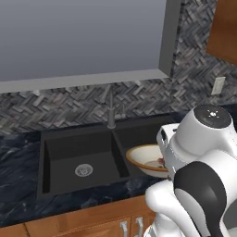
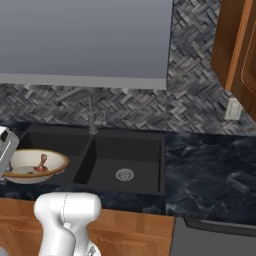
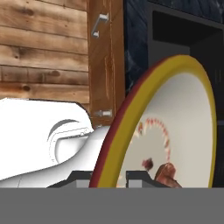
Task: Pick the mushroom from the cabinet and place it in the bowl. Then pick the bowl and place it in the sink. Then turn on the sink facuet.
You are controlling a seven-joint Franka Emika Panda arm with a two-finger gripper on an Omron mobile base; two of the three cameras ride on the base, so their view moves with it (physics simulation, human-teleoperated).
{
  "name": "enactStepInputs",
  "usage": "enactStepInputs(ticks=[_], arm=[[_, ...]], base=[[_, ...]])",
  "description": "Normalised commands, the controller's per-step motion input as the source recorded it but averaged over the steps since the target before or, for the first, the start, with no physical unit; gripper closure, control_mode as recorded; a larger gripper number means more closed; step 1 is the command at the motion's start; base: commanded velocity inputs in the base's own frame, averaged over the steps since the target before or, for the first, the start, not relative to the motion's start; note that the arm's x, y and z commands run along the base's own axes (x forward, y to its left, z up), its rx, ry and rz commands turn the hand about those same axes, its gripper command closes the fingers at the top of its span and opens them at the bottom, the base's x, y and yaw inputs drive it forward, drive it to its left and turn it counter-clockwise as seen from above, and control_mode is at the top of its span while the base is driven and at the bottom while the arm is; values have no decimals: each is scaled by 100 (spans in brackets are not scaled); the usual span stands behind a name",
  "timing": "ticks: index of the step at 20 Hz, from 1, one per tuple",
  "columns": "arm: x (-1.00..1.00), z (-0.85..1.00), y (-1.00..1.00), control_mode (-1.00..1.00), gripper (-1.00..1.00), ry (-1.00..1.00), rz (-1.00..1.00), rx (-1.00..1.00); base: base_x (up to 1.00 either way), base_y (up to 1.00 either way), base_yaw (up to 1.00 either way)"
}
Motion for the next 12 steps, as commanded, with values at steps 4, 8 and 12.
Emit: enactStepInputs(ticks=[4, 8, 12], arm=[[0, 0, 0, 100, 100, 0, 0, 0], [0, 0, 0, 100, 100, 0, 0, 0], [0, 0, 0, 100, 100, 0, 0, 0]], base=[[44, 52, 0], [58, 47, 0], [85, 38, 0]])
